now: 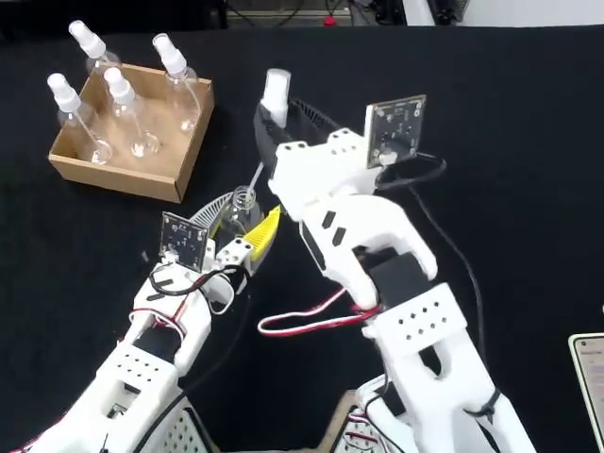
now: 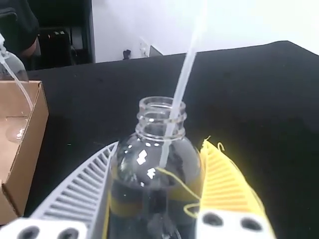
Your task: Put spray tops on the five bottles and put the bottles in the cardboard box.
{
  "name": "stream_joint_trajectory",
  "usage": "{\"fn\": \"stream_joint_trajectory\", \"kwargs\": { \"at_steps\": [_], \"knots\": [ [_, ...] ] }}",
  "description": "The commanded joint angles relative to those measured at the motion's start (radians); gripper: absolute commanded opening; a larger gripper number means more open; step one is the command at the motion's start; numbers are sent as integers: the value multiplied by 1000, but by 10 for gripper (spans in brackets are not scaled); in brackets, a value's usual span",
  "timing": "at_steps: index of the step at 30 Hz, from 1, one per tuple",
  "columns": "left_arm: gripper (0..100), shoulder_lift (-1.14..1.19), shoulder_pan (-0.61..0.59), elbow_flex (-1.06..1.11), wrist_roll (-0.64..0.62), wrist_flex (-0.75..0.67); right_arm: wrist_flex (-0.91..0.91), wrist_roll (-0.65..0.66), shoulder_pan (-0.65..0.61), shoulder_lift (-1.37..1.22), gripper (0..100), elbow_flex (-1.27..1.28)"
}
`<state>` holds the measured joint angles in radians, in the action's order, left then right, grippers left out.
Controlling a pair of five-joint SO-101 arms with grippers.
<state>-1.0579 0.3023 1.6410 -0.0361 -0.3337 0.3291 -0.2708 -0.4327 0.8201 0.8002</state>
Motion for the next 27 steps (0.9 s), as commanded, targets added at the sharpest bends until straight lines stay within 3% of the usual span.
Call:
{"fn": "stream_joint_trajectory", "kwargs": {
  "at_steps": [1, 8, 15, 27],
  "knots": [
    [127, -17, -10, -27, -6, -23, 6, 0, -14, 51, 12, 22],
    [127, -17, -8, -24, -6, -23, 6, 5, -112, 145, 12, 107],
    [127, -17, -1, -19, -5, -23, 5, 227, -164, 168, 12, 173],
    [127, -17, -1, -22, -6, -23, -46, 238, -160, 165, 15, 283]
  ]
}}
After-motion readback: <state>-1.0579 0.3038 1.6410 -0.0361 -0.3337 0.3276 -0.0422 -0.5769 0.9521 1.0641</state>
